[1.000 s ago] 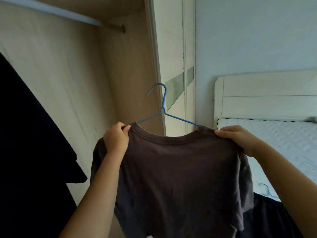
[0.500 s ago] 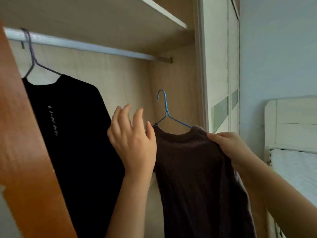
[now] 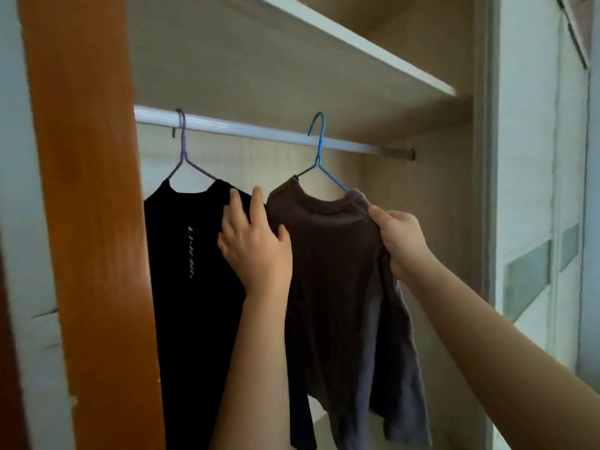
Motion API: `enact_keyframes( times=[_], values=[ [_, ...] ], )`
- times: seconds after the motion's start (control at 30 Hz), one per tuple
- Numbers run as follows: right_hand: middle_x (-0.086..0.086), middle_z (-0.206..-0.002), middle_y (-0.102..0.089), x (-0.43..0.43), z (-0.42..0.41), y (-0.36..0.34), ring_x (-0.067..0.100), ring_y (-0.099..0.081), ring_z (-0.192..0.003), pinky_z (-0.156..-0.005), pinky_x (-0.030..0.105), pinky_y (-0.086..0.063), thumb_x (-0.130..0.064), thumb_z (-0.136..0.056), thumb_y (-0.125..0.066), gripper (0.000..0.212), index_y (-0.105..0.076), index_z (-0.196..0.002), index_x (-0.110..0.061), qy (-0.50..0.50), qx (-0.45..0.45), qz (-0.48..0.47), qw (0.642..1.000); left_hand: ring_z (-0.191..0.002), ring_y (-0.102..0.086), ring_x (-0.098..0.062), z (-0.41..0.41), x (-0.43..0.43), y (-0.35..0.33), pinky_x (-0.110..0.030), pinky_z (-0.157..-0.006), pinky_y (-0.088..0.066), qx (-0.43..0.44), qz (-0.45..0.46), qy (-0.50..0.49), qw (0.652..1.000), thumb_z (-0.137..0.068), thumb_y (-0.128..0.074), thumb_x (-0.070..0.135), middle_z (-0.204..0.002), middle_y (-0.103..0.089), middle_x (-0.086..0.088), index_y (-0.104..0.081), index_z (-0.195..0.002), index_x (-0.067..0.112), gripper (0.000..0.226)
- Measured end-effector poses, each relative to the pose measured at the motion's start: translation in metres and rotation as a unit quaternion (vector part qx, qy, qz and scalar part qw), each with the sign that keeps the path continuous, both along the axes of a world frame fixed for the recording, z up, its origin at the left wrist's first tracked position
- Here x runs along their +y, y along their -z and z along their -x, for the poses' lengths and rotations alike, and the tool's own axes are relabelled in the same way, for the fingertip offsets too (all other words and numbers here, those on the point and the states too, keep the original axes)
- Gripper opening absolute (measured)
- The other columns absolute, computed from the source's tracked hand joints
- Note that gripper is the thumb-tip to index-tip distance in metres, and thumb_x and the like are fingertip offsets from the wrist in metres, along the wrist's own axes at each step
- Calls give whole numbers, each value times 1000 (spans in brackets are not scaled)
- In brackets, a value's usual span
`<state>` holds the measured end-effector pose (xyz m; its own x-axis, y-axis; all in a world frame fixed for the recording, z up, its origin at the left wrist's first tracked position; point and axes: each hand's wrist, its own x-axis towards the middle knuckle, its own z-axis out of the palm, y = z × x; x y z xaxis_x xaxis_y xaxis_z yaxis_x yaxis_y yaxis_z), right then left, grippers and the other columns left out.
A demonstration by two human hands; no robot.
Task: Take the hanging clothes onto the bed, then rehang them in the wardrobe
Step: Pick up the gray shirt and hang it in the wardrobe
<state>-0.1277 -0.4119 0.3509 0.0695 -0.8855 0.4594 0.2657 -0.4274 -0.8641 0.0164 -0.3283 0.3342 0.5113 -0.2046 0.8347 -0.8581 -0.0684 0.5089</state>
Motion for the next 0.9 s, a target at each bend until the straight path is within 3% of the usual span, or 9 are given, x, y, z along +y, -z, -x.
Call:
enact_keyframes(
  times=[0.07,0.13,0.23,0.33,0.4,0.57,0.8,0.9],
  values=[
    [15,-77,-49,-5,-19,-16,23,-46,-73,-65,35,-35,-23,-87,-56,19,-58,-78,-7,-14,-3,16,1000,-135,-32,-30,-12,3,-2,-44,-104,-32,68,26,36,997,-81,-62,15,-151,-28,-8,-36,-138,21,63],
    [13,-74,-47,-8,-37,-29,22,-44,-71,-63,34,-33,-24,-86,-56,23,-55,-68,-9,-18,5,28,999,-132,-38,-26,-21,9,2,-35,-103,-34,111,73,77,988,-83,-60,11,-145,-37,-8,-40,-136,19,58],
    [8,-59,-42,-5,-62,-45,20,-40,-60,-58,33,-30,-26,-84,-58,38,-43,-51,-13,-41,10,37,998,-129,-42,-21,-26,18,11,-24,-99,-32,117,123,110,979,-86,-57,10,-140,-44,-5,-45,-133,18,49],
    [2,-52,-37,2,-86,-56,14,-34,-49,-50,27,-27,-25,-85,-59,45,-37,-48,-13,-67,5,29,997,-126,-40,-8,-24,23,17,-16,-97,-27,104,151,111,977,-89,-53,12,-138,-48,-3,-48,-131,18,43],
    [2,-53,-38,5,-102,-60,15,-35,-49,-49,27,-28,-24,-86,-58,43,-39,-49,-11,-69,6,18,997,-122,-39,-4,-23,25,18,-16,-97,-27,103,171,103,975,-91,-51,12,-137,-49,-3,-48,-131,17,41],
    [3,-51,-37,9,-132,-58,17,-33,-47,-48,28,-27,-23,-86,-55,42,-39,-49,-11,-100,41,17,994,-125,-46,-16,-22,30,18,-18,-96,-29,111,204,100,967,-91,-49,12,-134,-53,-4,-50,-129,16,38],
    [7,-62,-46,9,-147,-48,21,-45,-65,-64,34,-36,-26,-87,-53,36,-48,-56,-9,-125,62,8,990,-125,-46,-18,-24,30,15,-21,-97,-31,125,210,114,963,-91,-49,15,-133,-53,-4,-51,-129,17,38],
    [6,-58,-43,8,-148,-41,20,-42,-60,-62,33,-35,-24,-89,-50,38,-45,-54,-11,-135,82,22,987,-125,-46,-17,-24,30,15,-21,-98,-31,125,215,117,961,-91,-50,16,-133,-53,-3,-50,-130,19,38]
  ],
)
